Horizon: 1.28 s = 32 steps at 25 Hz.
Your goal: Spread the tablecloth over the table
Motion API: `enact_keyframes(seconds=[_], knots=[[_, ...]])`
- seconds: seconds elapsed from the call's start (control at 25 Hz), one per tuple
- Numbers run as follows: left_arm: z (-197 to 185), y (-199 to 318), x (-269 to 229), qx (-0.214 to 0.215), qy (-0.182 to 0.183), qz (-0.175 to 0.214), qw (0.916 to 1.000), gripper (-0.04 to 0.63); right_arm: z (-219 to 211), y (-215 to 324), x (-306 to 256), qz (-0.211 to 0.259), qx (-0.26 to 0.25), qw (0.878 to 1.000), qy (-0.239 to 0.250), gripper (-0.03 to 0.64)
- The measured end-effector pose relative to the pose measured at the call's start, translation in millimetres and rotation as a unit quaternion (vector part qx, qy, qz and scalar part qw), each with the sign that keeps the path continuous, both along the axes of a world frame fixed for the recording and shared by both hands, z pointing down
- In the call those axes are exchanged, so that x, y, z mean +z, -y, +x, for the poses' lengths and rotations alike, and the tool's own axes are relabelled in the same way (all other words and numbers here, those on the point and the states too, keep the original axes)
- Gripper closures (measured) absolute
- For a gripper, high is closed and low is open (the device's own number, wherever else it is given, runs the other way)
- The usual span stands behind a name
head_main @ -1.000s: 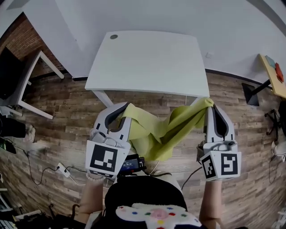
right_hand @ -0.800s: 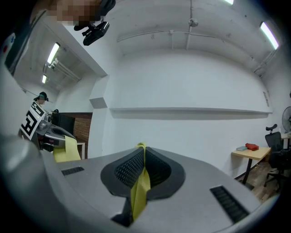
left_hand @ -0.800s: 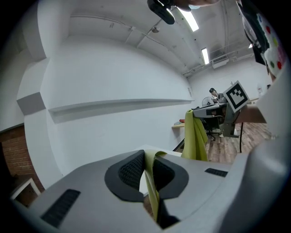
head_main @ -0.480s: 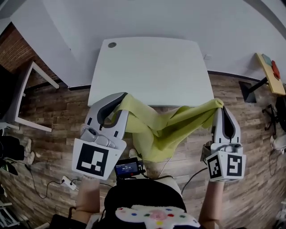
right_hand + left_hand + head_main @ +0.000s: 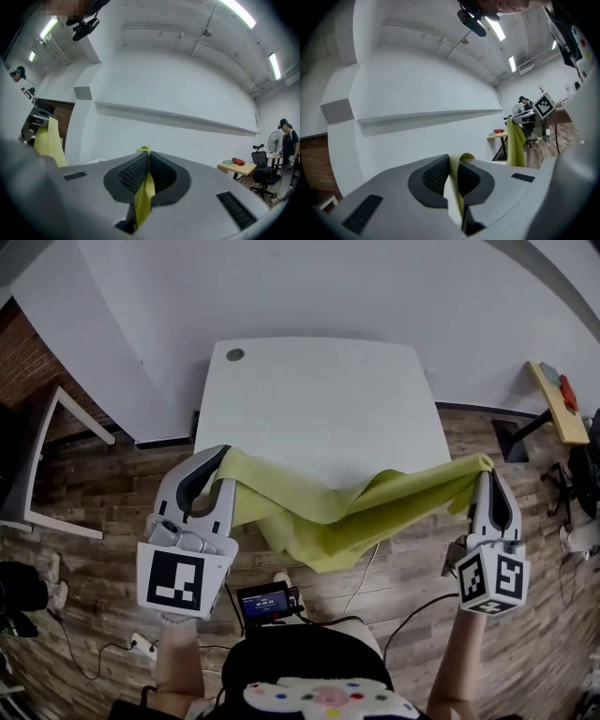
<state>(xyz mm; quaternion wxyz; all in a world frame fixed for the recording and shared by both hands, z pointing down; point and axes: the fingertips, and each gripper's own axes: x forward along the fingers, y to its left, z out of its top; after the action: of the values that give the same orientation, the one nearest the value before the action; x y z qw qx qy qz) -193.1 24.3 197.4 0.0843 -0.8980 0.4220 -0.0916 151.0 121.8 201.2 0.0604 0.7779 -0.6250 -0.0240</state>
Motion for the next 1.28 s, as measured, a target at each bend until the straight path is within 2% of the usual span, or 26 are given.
enact_keyframes(seconds=[0.32, 0.48, 0.64, 0.88, 1.28], knots=[[-30.9, 42.4, 15.3, 0.012, 0.005, -0.008, 0.9999, 0.580, -3.9, 28.7, 7.3, -0.015, 0.054, 0.998, -0.041, 0.581], [-43.9, 59.4, 25.7, 0.001, 0.005, -0.023, 0.9997, 0.580, 11.0, 30.5, 15.9, -0.032, 0.087, 0.994, -0.053, 0.581], [-63.6, 72.6, 34.0, -0.015, 0.037, -0.009, 0.9992, 0.580, 39.6, 28.5, 29.0, -0.059, 0.116, 0.989, -0.064, 0.581], [-94.3, 88.3, 43.1, -0.079, 0.057, -0.020, 0.9950, 0.580, 93.1, 28.8, 39.2, -0.093, 0.163, 0.976, -0.109, 0.581], [-132.0, 108.2, 54.1, -0.177, 0.099, -0.027, 0.9788, 0.580, 177.5, 47.2, 64.7, -0.130, 0.182, 0.969, -0.103, 0.581]])
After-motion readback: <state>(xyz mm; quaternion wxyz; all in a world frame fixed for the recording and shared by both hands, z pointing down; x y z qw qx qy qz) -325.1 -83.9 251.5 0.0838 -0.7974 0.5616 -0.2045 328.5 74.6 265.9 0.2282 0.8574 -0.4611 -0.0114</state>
